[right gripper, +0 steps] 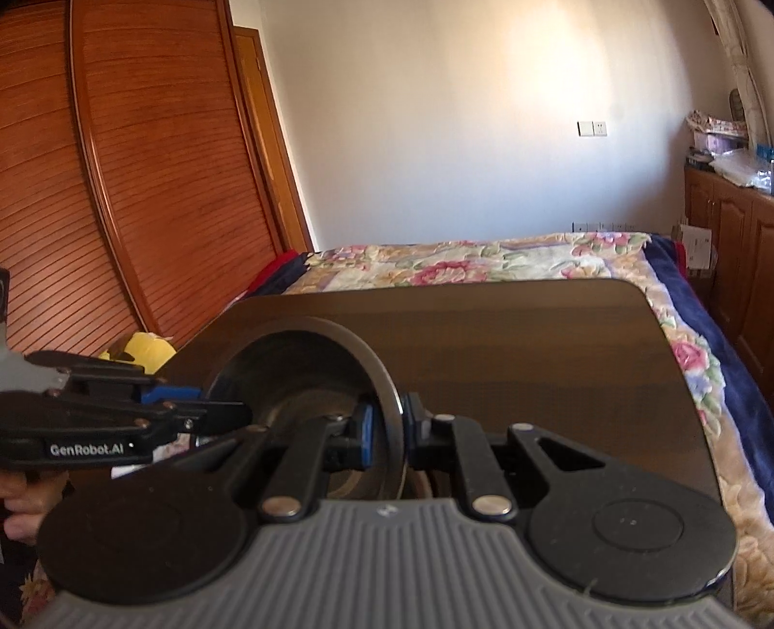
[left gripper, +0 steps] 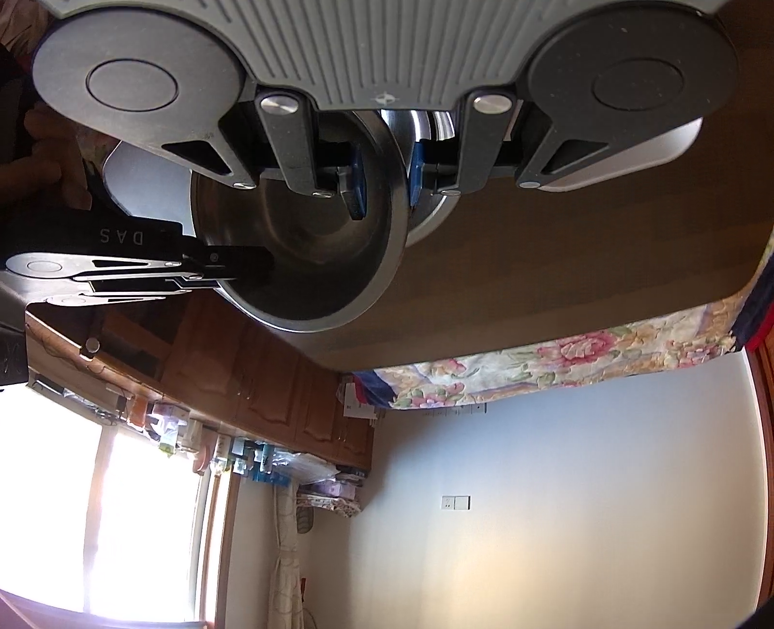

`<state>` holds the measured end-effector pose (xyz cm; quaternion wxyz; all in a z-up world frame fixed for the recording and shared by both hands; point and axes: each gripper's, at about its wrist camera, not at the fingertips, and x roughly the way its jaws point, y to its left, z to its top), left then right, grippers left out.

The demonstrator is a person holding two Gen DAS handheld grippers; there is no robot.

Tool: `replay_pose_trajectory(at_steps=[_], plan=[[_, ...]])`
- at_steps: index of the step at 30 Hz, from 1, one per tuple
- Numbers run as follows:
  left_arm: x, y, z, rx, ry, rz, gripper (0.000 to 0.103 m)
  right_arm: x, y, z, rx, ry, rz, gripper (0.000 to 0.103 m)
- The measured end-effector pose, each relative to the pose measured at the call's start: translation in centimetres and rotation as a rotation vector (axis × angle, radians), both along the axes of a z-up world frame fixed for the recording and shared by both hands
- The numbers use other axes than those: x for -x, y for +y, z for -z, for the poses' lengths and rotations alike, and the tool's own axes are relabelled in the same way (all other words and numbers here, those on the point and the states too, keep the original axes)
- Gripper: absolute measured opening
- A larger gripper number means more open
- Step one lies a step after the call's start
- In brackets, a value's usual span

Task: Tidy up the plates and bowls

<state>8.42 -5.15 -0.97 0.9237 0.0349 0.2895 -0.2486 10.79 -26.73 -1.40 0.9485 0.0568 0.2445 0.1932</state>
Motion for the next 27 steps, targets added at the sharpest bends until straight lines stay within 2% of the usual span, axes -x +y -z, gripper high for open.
replay_pose_trajectory(at_steps=[11, 27], plan=[[0.0, -0.1, 2.2, -0.002, 0.025, -0.023, 0.02, -0.3, 0.3, 2.2, -0.016, 0.034, 0.009, 0.016], [-0.4, -0.2, 3.4, 0.0, 0.044, -0.035, 0.02, -0.8, 0.2, 2.7, -0.013, 0.043, 0.013, 0.017]])
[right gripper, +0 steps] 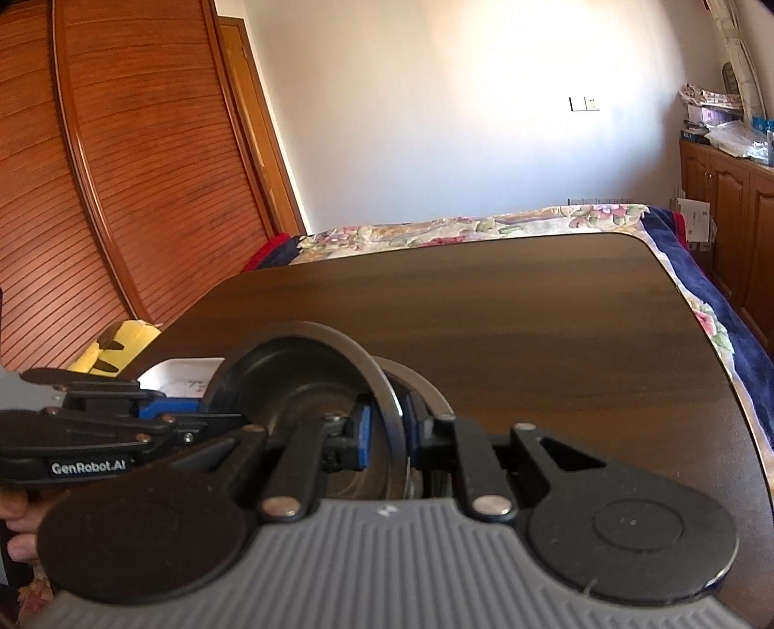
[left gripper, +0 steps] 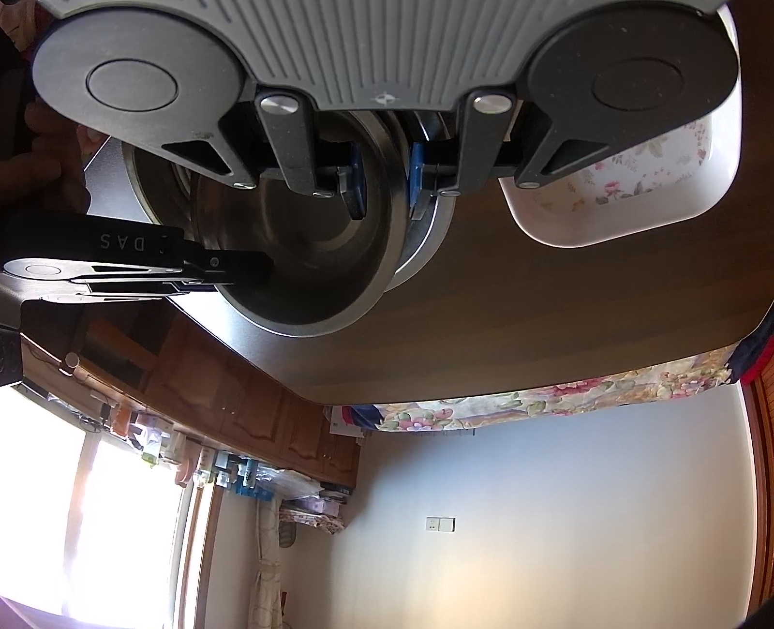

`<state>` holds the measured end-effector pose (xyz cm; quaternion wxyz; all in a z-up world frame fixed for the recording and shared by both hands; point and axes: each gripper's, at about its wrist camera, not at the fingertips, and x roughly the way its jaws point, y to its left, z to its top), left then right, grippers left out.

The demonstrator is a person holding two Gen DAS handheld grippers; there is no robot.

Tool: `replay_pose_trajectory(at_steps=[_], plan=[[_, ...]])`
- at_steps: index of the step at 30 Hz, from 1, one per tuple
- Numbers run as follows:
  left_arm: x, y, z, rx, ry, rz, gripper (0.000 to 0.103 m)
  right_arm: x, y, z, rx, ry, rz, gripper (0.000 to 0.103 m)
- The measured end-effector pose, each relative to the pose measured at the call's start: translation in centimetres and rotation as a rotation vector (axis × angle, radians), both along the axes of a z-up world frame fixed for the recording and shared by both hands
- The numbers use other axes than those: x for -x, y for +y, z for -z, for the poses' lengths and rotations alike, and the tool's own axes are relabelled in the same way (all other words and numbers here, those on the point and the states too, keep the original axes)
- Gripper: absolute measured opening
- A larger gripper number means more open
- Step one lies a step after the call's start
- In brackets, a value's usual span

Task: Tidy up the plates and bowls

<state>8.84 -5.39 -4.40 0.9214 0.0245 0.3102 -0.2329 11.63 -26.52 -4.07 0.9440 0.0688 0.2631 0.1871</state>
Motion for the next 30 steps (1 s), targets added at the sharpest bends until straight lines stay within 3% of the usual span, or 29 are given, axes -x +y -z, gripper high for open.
replay_pose_trajectory(at_steps=[7, 9, 16, 19, 21, 30], plan=[[0.5, 0.6, -0.2, 0.04, -0.006, -0.009, 0.025, 0.1, -0.1, -0.4, 0.013, -0.02, -0.003, 0.018], [0.6, 1.1, -0.4, 0.05, -0.016, -0.015, 0.026, 0.3, -0.1, -0.7, 0.016, -0.035, -0.003, 0.024], [1.5, 1.6, -1.1, 0.066, -0.065, -0.037, 0.033, 1.2, -0.3, -1.4, 0.031, -0.11, 0.017, 0.024], [1.7, 1.5, -1.2, 0.072, -0.074, -0.044, 0.033, 1.1, 0.0, -1.5, 0.044, -0.15, 0.014, 0.021], [1.9, 1.6, -1.1, 0.078, -0.079, -0.048, 0.033, 0.8, 0.3, -1.4, 0.05, -0.148, -0.001, 0.012], [2.9, 1.8, 0.3, 0.056, -0.121, -0.092, 0.047, 1.0, 0.1, -0.5, 0.064, -0.143, 0.017, 0.012]])
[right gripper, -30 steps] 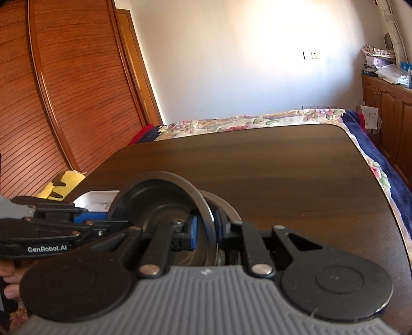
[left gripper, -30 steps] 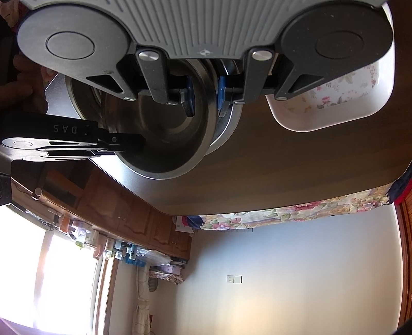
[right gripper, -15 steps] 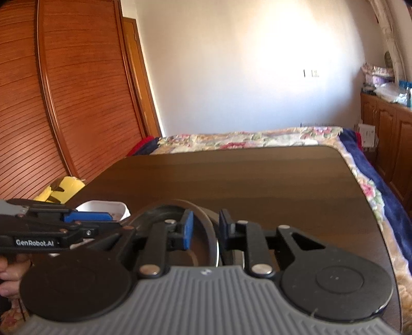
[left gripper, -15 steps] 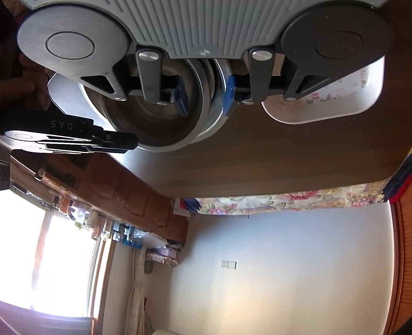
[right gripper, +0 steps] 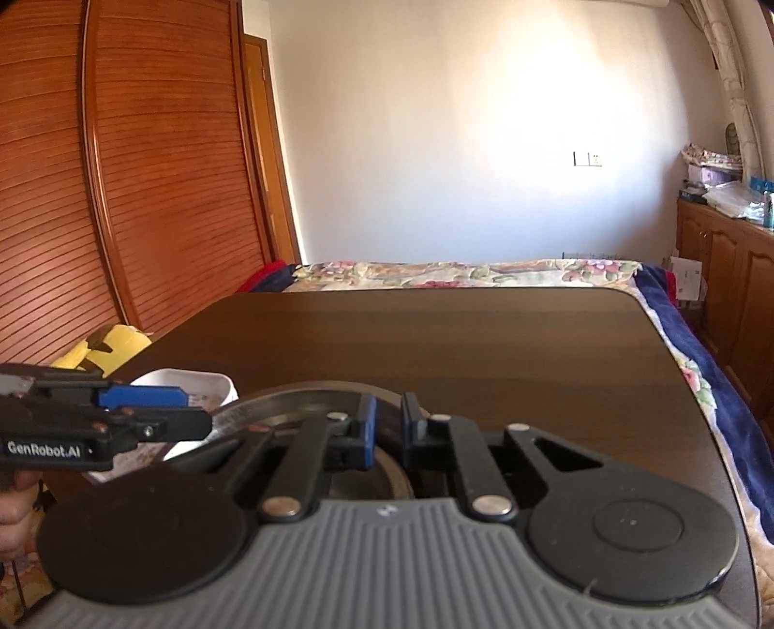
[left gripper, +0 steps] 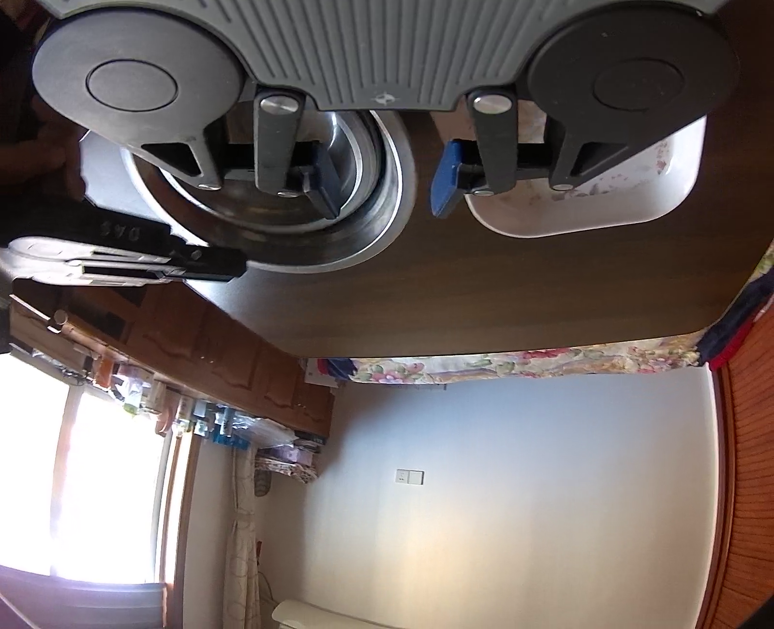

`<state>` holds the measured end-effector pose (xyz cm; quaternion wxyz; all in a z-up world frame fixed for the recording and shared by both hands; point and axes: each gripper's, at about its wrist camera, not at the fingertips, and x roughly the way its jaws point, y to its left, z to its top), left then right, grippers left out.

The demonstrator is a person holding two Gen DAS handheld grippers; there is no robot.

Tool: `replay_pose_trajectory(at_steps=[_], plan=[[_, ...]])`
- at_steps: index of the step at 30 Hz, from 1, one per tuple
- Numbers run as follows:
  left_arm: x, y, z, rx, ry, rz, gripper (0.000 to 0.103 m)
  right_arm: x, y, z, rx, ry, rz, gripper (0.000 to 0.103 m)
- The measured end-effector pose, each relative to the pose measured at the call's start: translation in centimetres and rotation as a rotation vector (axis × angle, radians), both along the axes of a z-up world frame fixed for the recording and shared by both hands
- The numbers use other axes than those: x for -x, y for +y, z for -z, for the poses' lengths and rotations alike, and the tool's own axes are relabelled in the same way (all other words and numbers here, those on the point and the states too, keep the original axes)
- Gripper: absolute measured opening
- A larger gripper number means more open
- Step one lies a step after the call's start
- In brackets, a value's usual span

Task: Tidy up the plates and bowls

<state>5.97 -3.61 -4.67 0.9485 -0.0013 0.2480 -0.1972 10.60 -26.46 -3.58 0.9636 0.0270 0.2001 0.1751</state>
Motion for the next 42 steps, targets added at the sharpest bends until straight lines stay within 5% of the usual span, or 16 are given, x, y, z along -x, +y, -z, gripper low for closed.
replay_pose_trajectory(at_steps=[4, 8, 23, 42], plan=[[0.2, 0.1, 0.5, -0.003, -0.015, -0.02, 0.053, 0.9, -0.2, 0.0, 0.008, -0.033, 0.026, 0.017], [0.6, -0.1, 1.0, -0.015, -0.042, -0.037, 0.065, 1.7, -0.8, 0.4, 0.006, -0.068, 0.061, 0.053], [1.4, -1.0, 2.3, -0.039, -0.072, -0.047, 0.068, 2.1, -0.9, 2.8, -0.047, -0.039, 0.105, 0.055], [1.4, -1.3, 2.8, -0.058, -0.086, -0.037, 0.058, 2.3, 0.0, 3.5, -0.077, -0.025, 0.09, 0.055]])
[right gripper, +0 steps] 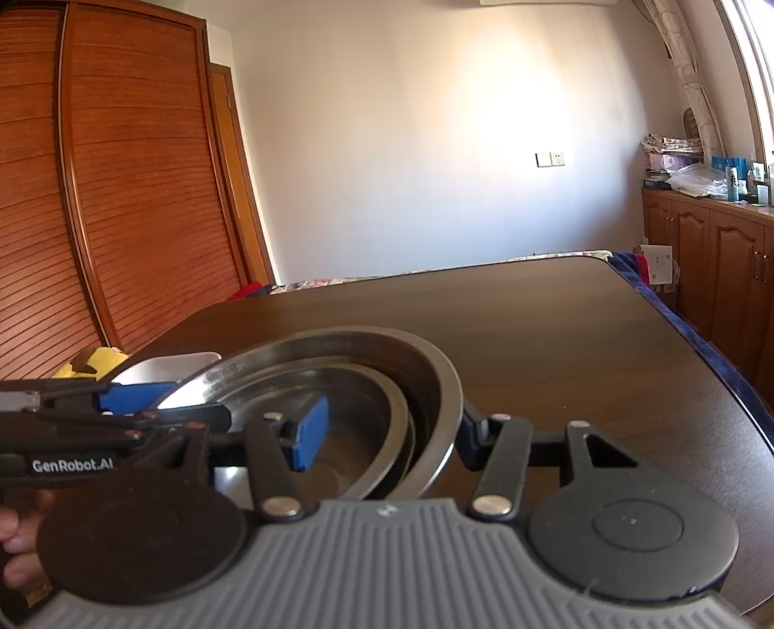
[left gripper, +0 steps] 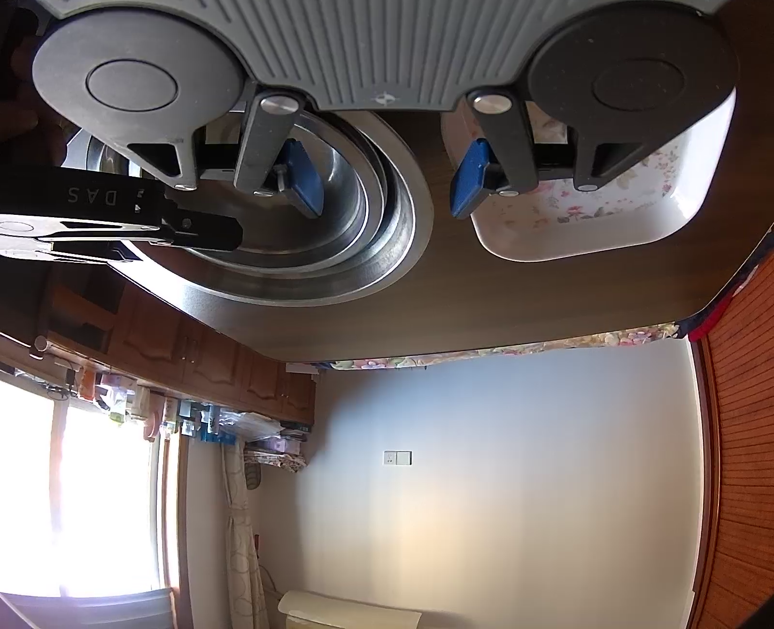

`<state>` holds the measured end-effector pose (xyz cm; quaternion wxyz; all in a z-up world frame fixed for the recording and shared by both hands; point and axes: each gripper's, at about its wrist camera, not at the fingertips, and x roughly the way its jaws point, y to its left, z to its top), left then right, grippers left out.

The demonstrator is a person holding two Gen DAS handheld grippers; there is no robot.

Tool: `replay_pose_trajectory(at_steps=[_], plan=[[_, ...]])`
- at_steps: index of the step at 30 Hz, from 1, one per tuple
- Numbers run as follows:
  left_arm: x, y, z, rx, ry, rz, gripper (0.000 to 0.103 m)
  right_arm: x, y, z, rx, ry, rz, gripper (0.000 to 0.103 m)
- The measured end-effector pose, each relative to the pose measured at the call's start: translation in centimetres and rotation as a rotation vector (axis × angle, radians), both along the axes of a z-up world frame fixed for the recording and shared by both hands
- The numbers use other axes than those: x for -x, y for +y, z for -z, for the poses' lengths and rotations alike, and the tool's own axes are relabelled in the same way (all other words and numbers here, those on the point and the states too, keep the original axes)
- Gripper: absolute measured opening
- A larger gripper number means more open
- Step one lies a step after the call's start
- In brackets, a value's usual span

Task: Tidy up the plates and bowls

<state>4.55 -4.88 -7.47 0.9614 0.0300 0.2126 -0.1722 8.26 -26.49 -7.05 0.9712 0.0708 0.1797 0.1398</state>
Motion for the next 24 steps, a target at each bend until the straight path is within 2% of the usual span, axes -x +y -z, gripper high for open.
replay_pose_trajectory(at_steps=[5, 17, 19, 21, 24], plan=[[-0.01, -0.23, 0.13, -0.001, 0.012, 0.012, 0.049, 0.06, 0.02, 0.12, -0.007, 0.002, 0.003, 0.055], [-0.66, -0.54, 0.39, -0.01, 0.032, 0.023, 0.047, -0.05, -0.05, 0.84, -0.02, 0.018, 0.004, 0.055], [-0.78, -0.41, 0.42, -0.007, 0.031, 0.021, 0.044, -0.06, -0.04, 0.89, -0.024, 0.018, 0.002, 0.052], [-0.74, -0.34, 0.41, 0.006, 0.032, 0.018, 0.036, -0.05, 0.01, 0.87, -0.026, 0.015, -0.006, 0.038], [-0.74, -0.15, 0.33, 0.017, 0.031, 0.017, 0.034, -0.03, -0.04, 0.72, -0.019, 0.007, 0.005, 0.037]])
